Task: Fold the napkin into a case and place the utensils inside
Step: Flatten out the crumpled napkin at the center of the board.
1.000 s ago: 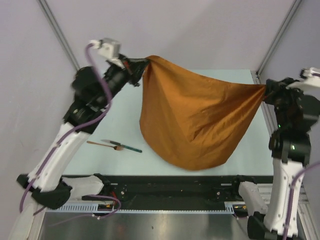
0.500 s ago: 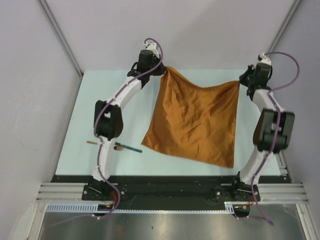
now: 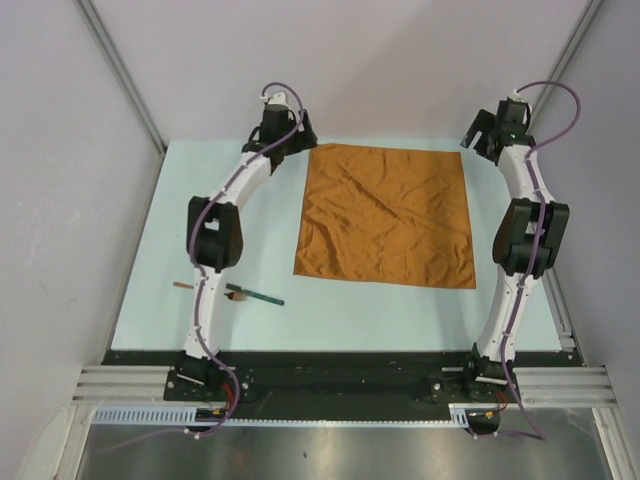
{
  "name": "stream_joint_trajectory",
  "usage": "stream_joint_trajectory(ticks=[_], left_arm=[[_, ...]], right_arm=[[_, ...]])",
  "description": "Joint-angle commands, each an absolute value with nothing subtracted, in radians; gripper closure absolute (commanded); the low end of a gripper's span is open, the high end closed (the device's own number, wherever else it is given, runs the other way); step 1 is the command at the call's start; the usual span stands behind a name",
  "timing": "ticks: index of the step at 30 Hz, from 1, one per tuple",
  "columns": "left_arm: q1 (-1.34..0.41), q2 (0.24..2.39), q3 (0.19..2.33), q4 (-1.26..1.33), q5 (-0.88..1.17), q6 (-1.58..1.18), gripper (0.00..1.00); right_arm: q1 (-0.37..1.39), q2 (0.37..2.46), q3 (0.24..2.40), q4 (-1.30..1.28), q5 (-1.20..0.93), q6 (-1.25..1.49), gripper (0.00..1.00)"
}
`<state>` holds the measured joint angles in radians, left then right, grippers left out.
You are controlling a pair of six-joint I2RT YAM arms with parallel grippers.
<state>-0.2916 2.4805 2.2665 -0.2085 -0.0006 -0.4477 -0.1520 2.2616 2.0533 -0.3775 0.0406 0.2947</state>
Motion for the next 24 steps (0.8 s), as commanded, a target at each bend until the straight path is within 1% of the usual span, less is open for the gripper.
stream_joint_trajectory(ticks=[1, 2, 3, 4, 5, 6, 7, 8, 9, 11, 12, 13, 14, 16, 18, 24], left_arm=[[-0.33, 2.062, 1.924, -0.325, -0.132, -0.442, 0.09], [-0.339, 2.002, 1.837, -0.327, -0.152, -0.469, 0.09], [-0.356, 1.876, 1.748, -0.331, -0.161, -0.504, 0.09], [-0.365, 1.824, 1.582, -0.327, -0.157, -0.575, 0.09], [-0.377, 1.765, 1.509, -0.325, -0.143, -0.607, 0.1], [-0.415, 1.72, 1.443, -0.321, -0.14, -0.624, 0.1], [-0.438, 1.645, 1.346, -0.33, -0.147, -0.627, 0.09], [-0.463, 1.617, 1.312, -0.354, -0.184, -0.64, 0.1], [-0.506, 1.597, 1.289, -0.409, -0.196, -0.646, 0.09], [-0.535, 1.566, 1.252, -0.486, -0.212, -0.686, 0.1], [-0.561, 1.554, 1.241, -0.533, -0.218, -0.698, 0.12], [-0.575, 1.542, 1.214, -0.544, -0.219, -0.706, 0.13], [-0.586, 1.517, 1.198, -0.554, -0.233, -0.71, 0.14], [-0.597, 1.49, 1.145, -0.561, -0.279, -0.732, 0.19], [-0.598, 1.453, 1.111, -0.531, -0.266, -0.741, 0.25], [-0.623, 1.411, 1.048, -0.511, -0.295, -0.781, 0.23]], right_arm=[[-0.141, 1.932, 1.888, -0.686, 0.204, 0.278, 0.0], [-0.143, 1.877, 1.706, -0.672, 0.193, 0.302, 0.0], [-0.143, 1.818, 1.625, -0.657, 0.164, 0.328, 0.0], [-0.146, 1.698, 1.547, -0.635, 0.17, 0.354, 0.0], [-0.141, 1.643, 1.461, -0.627, 0.187, 0.389, 0.01], [-0.141, 1.584, 1.325, -0.614, 0.173, 0.453, 0.0], [-0.146, 1.531, 1.248, -0.608, 0.154, 0.477, 0.0], [-0.147, 1.434, 1.183, -0.598, 0.134, 0.503, 0.0], [-0.147, 1.395, 1.073, -0.598, 0.126, 0.547, 0.0], [-0.146, 1.3, 0.993, -0.62, 0.143, 0.568, 0.04], [-0.143, 1.277, 0.951, -0.643, 0.175, 0.577, 0.07], [-0.143, 1.253, 0.89, -0.65, 0.186, 0.589, 0.14], [-0.147, 1.235, 0.855, -0.65, 0.195, 0.592, 0.17], [-0.153, 1.198, 0.772, -0.618, 0.239, 0.591, 0.32], [-0.158, 1.215, 0.756, -0.594, 0.247, 0.58, 0.4], [-0.147, 1.328, 0.767, -0.543, 0.297, 0.584, 0.41]])
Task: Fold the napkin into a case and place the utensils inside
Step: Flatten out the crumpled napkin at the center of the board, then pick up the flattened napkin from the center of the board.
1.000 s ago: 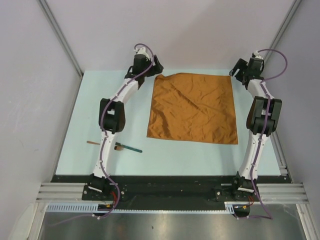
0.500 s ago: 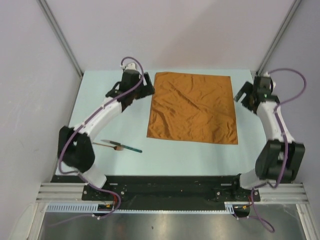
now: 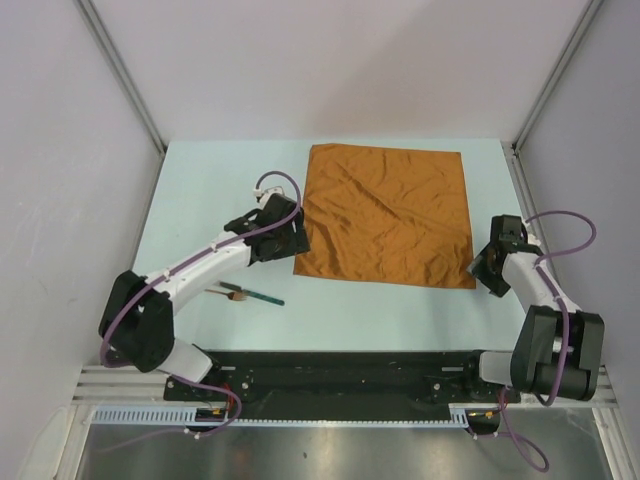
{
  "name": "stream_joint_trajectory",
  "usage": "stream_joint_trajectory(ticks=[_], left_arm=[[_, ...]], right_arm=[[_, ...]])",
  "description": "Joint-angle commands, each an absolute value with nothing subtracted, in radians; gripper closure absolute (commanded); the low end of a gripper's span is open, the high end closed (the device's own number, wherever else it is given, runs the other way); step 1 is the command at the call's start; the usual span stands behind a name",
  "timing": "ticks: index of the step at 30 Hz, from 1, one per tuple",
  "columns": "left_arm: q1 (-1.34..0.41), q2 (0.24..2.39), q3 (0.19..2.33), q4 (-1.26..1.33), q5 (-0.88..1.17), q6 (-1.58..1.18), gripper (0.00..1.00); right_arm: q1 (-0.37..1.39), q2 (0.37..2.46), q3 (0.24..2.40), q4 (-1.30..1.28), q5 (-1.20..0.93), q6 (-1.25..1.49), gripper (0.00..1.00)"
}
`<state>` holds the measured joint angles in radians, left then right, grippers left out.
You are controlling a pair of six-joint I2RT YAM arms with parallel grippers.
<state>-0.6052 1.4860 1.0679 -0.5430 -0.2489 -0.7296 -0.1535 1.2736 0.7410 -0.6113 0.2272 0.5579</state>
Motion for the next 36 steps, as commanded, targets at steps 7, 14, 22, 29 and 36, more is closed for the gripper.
stream_joint_trajectory(ticks=[7, 14, 22, 29, 36], left_arm=[[-0.638, 1.393, 1.014, -0.506, -0.31, -0.77, 0.23], [-0.638, 1.35, 0.98, -0.469, -0.305, -0.756, 0.2], [-0.638, 1.344, 0.962, -0.468, -0.308, -0.752, 0.16], [-0.638, 1.477, 0.985, -0.456, -0.262, -0.744, 0.16], [-0.635, 1.669, 1.1, -0.522, -0.302, -0.715, 0.31]], right_arm=[[-0.112, 1.422, 0.77, -0.517, 0.319, 0.647, 0.52], [-0.057, 1.52, 0.804, -0.509, 0.347, 0.703, 0.52], [-0.054, 1.54, 0.79, -0.486, 0.331, 0.73, 0.9], [-0.049, 1.372, 0.761, -0.532, 0.312, 0.735, 1.0], [-0.032, 1.165, 0.741, -0.563, 0.273, 0.701, 1.0]])
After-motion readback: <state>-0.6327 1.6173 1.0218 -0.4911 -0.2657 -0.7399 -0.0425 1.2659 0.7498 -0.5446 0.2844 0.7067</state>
